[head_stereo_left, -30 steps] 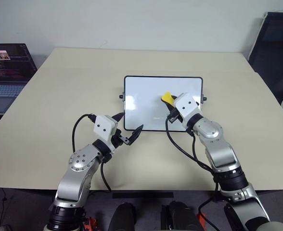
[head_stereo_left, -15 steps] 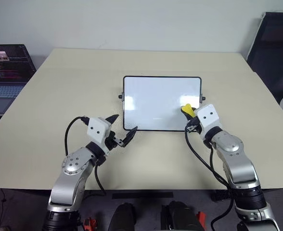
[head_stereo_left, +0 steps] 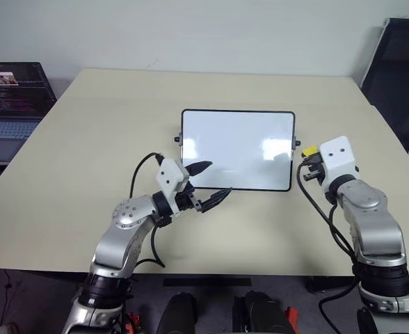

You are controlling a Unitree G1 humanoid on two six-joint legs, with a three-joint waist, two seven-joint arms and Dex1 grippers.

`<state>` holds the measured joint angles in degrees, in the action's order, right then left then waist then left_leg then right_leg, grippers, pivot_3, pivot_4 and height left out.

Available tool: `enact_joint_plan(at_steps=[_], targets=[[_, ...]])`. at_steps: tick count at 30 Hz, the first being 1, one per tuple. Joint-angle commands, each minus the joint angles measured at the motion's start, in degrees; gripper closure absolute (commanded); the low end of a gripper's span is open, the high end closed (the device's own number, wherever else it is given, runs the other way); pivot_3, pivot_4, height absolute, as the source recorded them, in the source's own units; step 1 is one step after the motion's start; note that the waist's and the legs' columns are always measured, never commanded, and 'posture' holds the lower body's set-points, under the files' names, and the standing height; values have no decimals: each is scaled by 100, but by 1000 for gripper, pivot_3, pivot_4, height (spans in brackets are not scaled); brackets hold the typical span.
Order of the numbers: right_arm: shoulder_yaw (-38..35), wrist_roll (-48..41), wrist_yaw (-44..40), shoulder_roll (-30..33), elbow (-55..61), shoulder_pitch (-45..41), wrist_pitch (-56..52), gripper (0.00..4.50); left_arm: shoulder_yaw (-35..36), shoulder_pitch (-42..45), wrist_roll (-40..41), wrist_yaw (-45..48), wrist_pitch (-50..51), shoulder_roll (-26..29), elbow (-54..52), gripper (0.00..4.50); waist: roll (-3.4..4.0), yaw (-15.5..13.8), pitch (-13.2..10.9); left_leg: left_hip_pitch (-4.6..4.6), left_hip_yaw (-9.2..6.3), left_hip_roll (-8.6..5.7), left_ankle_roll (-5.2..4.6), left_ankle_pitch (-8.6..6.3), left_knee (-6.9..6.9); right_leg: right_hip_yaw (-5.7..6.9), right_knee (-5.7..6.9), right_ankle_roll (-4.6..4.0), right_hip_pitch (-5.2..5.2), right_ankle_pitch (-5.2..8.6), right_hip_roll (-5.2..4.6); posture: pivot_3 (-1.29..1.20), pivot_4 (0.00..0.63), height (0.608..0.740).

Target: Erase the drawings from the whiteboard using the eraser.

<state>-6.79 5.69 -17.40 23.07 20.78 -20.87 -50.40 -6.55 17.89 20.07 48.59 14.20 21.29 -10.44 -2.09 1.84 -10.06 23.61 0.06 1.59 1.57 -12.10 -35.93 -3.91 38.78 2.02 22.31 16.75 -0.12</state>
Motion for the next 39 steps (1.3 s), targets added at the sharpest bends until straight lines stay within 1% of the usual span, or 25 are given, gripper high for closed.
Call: enact_joint_plan(at_steps=[1,7,9,16,28,39], targets=[[-447,-205,103,-7,-3,-156,-282,3588,-142,124,129,405,-250,-1,32,0,0,17,0,1,1,0,0,0,0,-1,-1,0,0,0,0,0,150,740],[-698,-396,68,258,-759,-355,-124,3588,-177,271,33,513,-437,-50,235,0,1,32,-1,2,2,1,0,0,-1,-3,0,-1,2,0,2,0,150,740],[-809,-499,110,207,-1034,-463,-82,3588,-170,254,11,525,-510,-38,272,0,1,35,-1,3,2,0,0,0,-1,-3,0,-1,2,0,2,0,150,740],[-587,-521,241,144,-1824,-450,679,3588,-133,56,-91,390,-753,-25,272,0,2,36,-1,6,4,0,-1,0,0,-5,-1,-3,4,-1,2,0,150,740],[-407,-524,242,259,-2488,-487,1188,3588,-97,-142,-47,324,-682,103,36,0,4,27,-2,8,2,1,-1,0,-1,-3,0,-9,5,-5,2,0,150,740],[-622,-681,262,473,-2610,-454,998,3588,-93,-155,-10,309,-652,160,-36,0,4,20,-2,8,4,1,-1,0,-2,-3,1,-9,4,-5,2,0,150,740]])
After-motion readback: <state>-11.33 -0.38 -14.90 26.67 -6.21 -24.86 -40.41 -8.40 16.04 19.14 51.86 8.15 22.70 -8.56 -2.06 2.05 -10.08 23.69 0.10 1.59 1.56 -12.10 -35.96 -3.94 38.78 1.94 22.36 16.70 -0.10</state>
